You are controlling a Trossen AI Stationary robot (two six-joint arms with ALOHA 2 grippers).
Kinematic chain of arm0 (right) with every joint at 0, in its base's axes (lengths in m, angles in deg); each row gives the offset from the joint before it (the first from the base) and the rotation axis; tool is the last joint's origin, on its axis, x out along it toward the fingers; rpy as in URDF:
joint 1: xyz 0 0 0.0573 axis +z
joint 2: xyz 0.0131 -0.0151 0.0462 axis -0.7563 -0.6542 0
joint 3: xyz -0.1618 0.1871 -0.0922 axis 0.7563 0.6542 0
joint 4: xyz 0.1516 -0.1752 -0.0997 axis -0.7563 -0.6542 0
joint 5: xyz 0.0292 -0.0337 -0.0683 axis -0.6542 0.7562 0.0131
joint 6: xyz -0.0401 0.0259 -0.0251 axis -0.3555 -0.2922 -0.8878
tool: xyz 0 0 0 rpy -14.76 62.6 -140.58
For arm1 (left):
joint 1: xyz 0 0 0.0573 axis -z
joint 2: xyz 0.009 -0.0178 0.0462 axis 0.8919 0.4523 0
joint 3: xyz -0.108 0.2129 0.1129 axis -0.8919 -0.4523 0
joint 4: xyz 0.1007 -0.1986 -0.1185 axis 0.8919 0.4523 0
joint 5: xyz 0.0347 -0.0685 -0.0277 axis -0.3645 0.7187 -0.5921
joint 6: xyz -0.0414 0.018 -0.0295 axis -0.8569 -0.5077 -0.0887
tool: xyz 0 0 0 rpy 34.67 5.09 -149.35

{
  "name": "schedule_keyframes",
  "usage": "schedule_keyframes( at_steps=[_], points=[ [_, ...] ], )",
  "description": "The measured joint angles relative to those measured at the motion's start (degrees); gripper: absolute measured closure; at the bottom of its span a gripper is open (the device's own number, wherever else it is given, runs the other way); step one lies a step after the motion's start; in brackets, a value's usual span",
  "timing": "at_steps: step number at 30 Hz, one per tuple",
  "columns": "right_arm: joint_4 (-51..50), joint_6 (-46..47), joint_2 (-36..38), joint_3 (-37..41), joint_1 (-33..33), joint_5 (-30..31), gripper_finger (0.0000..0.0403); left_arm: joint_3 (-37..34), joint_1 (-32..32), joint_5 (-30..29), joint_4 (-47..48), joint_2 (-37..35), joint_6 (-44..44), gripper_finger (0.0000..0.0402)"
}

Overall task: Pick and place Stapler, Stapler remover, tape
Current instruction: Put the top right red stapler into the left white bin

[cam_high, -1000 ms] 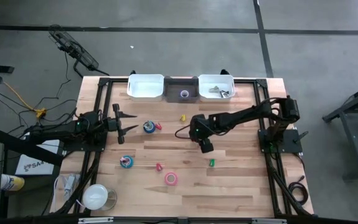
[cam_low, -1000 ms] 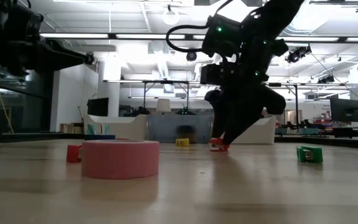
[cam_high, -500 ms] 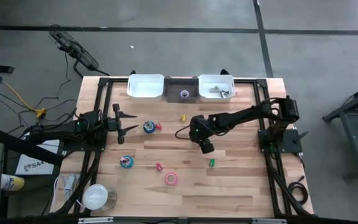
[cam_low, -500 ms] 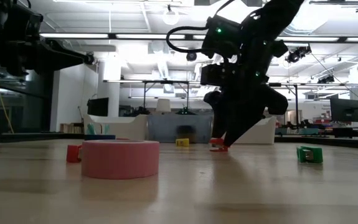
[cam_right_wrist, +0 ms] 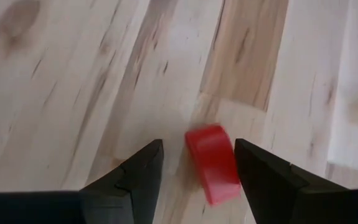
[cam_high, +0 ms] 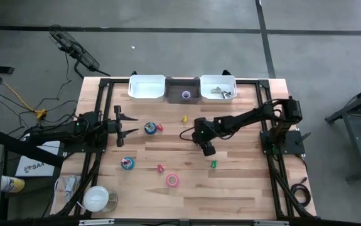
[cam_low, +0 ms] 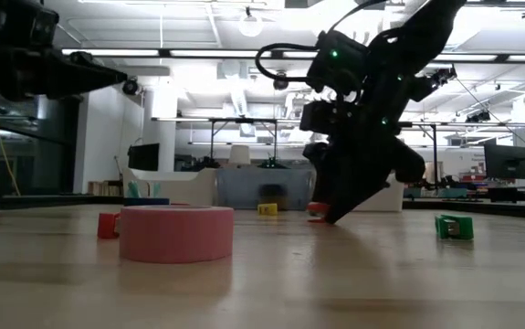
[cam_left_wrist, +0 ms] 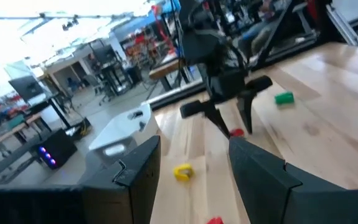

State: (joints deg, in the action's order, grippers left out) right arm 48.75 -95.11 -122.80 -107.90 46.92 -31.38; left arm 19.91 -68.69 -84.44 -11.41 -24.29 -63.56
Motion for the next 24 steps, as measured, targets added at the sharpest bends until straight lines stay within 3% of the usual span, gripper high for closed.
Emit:
schedule_keyframes(
  at_steps=[13,19,24],
  points=[
    [2.7,0.8,-0.2,0.0,0.0,0.9,0.0337,0.1,0.0,2.2,3.7,0.0,-2.6,0.0215],
    [2.7,0.7,-0.2,0.0,0.0,1.4,0.0331,0.2,0.0,2.2,4.0,0.0,-2.6,0.0215],
    [2.7,0.2,-0.2,0.0,0.0,6.0,0.0256,0.2,0.0,2.3,4.1,0.0,-2.5,0.0215]
  ],
)
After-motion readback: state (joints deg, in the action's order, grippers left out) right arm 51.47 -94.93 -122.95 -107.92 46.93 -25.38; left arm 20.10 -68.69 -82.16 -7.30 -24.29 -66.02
